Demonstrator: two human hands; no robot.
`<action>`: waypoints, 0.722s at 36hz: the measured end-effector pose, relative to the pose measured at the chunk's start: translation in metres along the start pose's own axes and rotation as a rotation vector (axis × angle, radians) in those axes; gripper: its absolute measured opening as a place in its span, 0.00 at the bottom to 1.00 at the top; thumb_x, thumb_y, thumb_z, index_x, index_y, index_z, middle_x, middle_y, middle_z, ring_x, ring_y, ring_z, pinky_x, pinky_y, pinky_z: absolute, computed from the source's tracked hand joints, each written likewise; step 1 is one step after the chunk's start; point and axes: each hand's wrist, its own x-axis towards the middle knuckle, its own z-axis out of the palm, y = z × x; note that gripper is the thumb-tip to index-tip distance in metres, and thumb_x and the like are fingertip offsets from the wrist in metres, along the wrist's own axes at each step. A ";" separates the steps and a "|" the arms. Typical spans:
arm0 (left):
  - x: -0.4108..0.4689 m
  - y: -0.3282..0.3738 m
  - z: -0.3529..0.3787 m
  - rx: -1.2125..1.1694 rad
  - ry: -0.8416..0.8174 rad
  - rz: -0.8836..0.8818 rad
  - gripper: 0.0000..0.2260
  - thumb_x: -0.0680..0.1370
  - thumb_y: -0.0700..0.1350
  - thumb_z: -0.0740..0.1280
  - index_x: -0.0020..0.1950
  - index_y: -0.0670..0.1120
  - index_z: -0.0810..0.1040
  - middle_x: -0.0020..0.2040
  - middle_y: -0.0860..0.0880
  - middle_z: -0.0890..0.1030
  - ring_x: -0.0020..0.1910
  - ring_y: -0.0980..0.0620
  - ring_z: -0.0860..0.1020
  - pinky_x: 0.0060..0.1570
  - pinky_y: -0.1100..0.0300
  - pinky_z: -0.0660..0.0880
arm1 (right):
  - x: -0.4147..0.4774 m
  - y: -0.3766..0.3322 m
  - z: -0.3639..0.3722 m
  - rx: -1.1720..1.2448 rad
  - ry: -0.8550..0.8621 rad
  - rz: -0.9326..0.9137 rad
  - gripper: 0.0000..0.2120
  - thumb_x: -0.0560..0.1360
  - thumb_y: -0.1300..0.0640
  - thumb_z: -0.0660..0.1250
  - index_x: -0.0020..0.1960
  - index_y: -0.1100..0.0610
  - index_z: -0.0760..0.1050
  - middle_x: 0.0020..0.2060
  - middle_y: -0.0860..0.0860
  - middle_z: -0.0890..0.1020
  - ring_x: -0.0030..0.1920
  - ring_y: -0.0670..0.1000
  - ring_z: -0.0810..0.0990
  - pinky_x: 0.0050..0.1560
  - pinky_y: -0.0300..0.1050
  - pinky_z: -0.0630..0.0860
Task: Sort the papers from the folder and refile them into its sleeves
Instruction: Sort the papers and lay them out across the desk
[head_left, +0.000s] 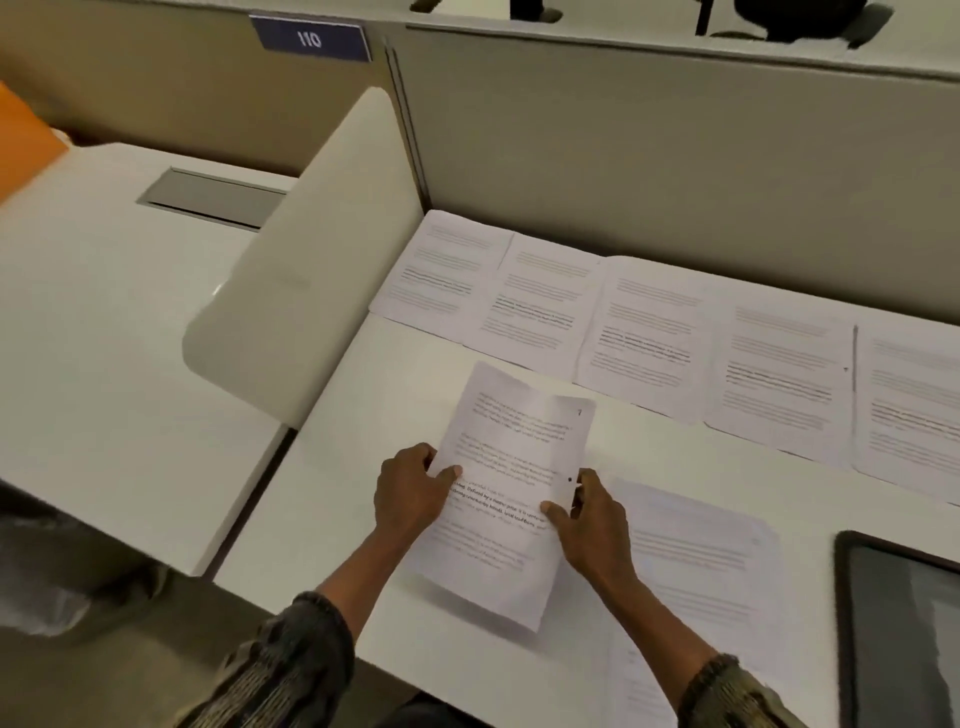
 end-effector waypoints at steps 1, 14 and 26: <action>0.013 -0.007 -0.009 0.030 0.005 0.008 0.15 0.77 0.54 0.77 0.38 0.51 0.75 0.37 0.56 0.80 0.35 0.54 0.79 0.34 0.59 0.73 | 0.008 -0.008 0.013 -0.019 -0.004 0.008 0.15 0.77 0.52 0.76 0.57 0.48 0.70 0.47 0.44 0.83 0.42 0.46 0.82 0.46 0.52 0.83; 0.143 -0.066 -0.086 0.330 -0.008 0.034 0.12 0.79 0.55 0.74 0.45 0.49 0.77 0.44 0.52 0.82 0.40 0.50 0.80 0.35 0.57 0.73 | 0.088 -0.100 0.132 -0.146 -0.067 0.115 0.19 0.76 0.51 0.76 0.61 0.53 0.72 0.44 0.44 0.79 0.44 0.51 0.81 0.44 0.47 0.77; 0.182 -0.078 -0.091 0.476 0.060 0.003 0.16 0.81 0.51 0.73 0.62 0.42 0.75 0.55 0.45 0.82 0.50 0.44 0.81 0.43 0.52 0.74 | 0.114 -0.123 0.160 -0.292 -0.005 0.073 0.30 0.77 0.42 0.73 0.71 0.52 0.65 0.58 0.50 0.79 0.58 0.54 0.80 0.52 0.51 0.78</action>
